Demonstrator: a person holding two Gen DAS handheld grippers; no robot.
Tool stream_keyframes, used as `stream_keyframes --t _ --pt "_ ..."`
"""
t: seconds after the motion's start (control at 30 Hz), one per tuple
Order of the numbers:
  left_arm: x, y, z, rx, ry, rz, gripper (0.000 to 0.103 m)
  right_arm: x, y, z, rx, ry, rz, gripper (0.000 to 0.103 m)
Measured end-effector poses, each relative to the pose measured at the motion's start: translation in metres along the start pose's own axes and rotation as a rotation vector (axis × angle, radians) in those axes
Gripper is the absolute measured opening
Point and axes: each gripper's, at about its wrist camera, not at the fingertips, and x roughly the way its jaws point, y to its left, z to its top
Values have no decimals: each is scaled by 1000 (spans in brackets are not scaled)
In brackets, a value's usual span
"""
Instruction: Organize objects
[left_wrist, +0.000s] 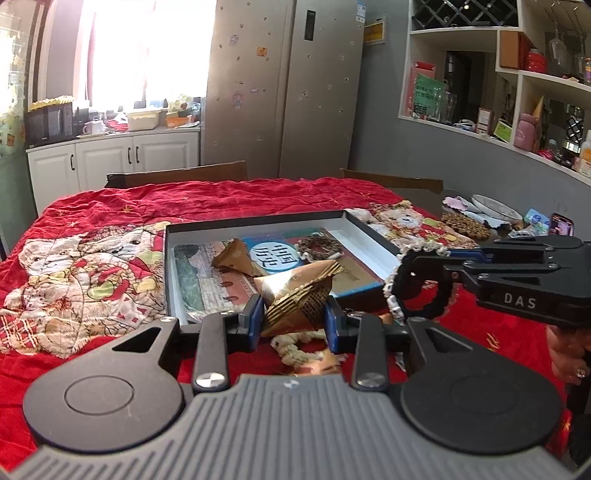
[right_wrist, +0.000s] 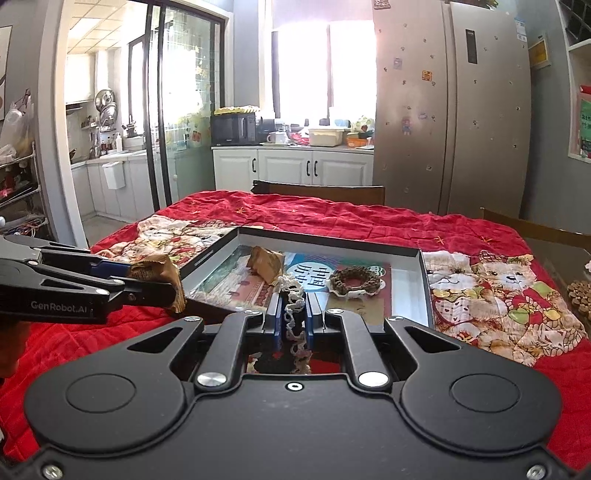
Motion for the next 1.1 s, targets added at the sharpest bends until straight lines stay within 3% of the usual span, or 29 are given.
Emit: stream_keyframes --t 0.67,1.1 --pt "55 3 40 1 0 38 37 49 -31 47 56 -32 -74 12" --pt "107 -4 78 -14 -8 65 37 109 -68 76 144 -28 -131 12"
